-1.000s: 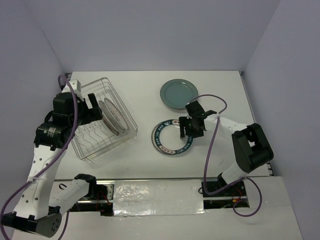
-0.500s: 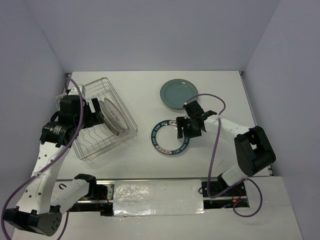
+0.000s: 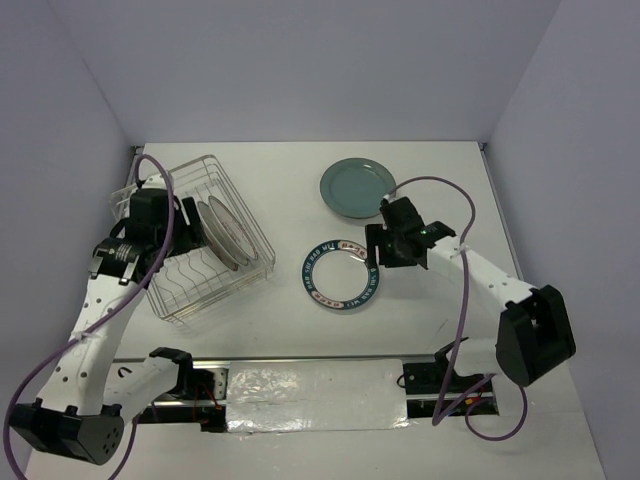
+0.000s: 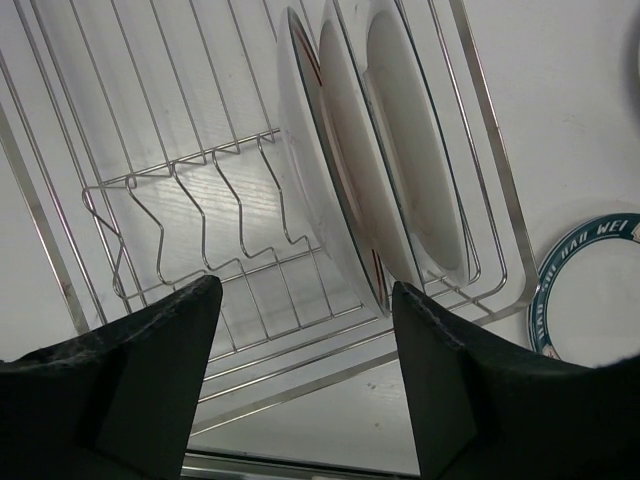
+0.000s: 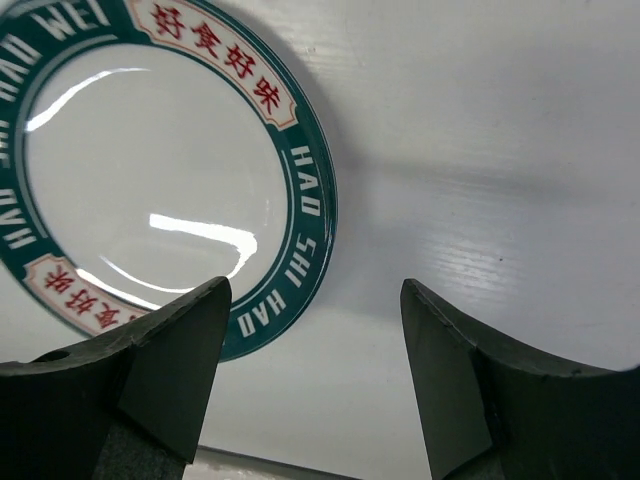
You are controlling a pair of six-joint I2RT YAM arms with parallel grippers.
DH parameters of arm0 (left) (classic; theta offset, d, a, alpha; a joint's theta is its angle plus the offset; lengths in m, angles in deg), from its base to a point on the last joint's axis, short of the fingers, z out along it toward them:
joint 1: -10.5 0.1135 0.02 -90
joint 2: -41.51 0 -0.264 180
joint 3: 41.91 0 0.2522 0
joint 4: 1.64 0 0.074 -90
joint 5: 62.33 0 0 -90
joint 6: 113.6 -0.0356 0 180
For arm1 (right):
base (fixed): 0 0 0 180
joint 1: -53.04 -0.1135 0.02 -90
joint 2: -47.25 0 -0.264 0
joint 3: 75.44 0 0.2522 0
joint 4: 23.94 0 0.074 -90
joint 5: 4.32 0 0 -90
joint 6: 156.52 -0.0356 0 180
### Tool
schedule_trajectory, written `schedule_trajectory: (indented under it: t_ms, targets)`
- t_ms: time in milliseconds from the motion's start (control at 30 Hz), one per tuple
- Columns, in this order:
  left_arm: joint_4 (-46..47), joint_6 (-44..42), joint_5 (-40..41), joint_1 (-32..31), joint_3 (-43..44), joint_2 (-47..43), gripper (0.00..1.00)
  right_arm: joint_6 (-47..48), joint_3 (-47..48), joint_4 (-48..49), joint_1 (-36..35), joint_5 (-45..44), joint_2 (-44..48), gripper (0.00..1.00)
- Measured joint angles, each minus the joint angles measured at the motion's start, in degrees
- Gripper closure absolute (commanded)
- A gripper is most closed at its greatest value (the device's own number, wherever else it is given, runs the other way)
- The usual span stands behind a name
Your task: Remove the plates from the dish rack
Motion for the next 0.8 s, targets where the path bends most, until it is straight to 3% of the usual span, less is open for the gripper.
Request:
schedule_trajectory:
  t_ms: [367, 467, 800]
  targets:
    - [4.1, 5.6, 3.8, -0.5, -4.5, 3.7, 0.28, -0.2, 1.9, -1.6, 0.0, -0.7, 5.8, 0.24]
    - [5.9, 7.7, 4.9, -0.5, -5.7, 4.5, 0.35, -0.2, 1.9, -1.6, -0.1, -0.7, 5.9, 0.24]
    - [8.4, 14.3, 6.7, -1.4, -6.6, 5.3, 0.77, 0.7, 1.6, -1.6, -0.2, -0.5, 6.1, 0.24]
